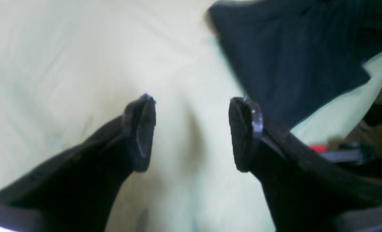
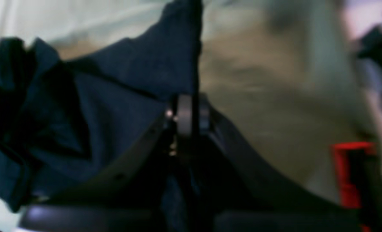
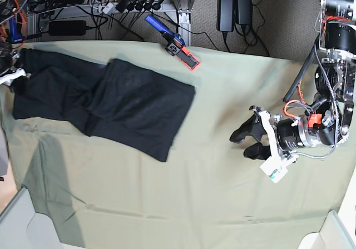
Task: Fold the T-shirt properly
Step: 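Grasp the strip's collar end with the right gripper and fold it over the stack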
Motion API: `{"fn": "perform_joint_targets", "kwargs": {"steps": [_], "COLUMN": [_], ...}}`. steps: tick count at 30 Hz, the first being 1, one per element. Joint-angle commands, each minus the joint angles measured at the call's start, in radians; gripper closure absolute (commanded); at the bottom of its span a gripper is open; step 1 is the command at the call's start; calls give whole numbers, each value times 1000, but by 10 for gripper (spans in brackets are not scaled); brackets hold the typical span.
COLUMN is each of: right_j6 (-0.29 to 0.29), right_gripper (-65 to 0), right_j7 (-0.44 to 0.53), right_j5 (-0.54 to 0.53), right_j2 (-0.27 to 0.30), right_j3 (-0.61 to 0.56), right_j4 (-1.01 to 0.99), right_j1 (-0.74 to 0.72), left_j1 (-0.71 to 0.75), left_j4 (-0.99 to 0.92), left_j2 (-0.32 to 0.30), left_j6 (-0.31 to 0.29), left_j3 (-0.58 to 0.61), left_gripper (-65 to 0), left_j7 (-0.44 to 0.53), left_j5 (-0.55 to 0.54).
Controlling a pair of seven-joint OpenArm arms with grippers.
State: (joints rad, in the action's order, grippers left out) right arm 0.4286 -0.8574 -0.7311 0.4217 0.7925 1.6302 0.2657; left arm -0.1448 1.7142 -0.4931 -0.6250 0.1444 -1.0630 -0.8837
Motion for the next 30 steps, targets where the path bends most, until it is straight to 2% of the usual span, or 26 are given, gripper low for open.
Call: {"fn": "perform_joint_targets", "kwargs": {"steps": [1, 3, 6, 12, 19, 22, 27, 30], "right_j6": [66, 66, 68, 67, 66, 66, 66, 67], "right_gripper": [0, 0, 0, 0, 0, 0, 0, 0], "right_j7": [14, -8, -33, -33, -3, 24, 77, 91], "right_j5": [-43, -85, -126, -119, -62, 8, 142, 179], "right_j2": [32, 37, 2, -175, -354, -413, -475, -478], "right_j3": [14, 18, 17, -21, -217, -310, -466, -549], "right_j4": [18, 35, 105, 366, 483, 477, 417, 350], "right_j1": [-9, -18, -40, -64, -88, -121, -163, -180], "left_j1": [-6, 17, 49, 94, 98, 98, 98, 98], "left_j4": [16, 16, 15, -13, -14, -14, -14, -14], "left_j2": [-9, -9, -10, -77, -144, -175, -212, -214], "left_j6": [-4, -4, -5, -4, -3, -2, 12, 12], "left_j3": [-14, -26, -35, -43, -48, -48, -48, -48], "left_gripper": [-395, -395, -395, -395, -395, -395, -395, -395], "left_j7": [18, 19, 19, 35, 34, 34, 33, 34], "left_j5": [-16, -11, 25, 47, 46, 46, 43, 43]}}
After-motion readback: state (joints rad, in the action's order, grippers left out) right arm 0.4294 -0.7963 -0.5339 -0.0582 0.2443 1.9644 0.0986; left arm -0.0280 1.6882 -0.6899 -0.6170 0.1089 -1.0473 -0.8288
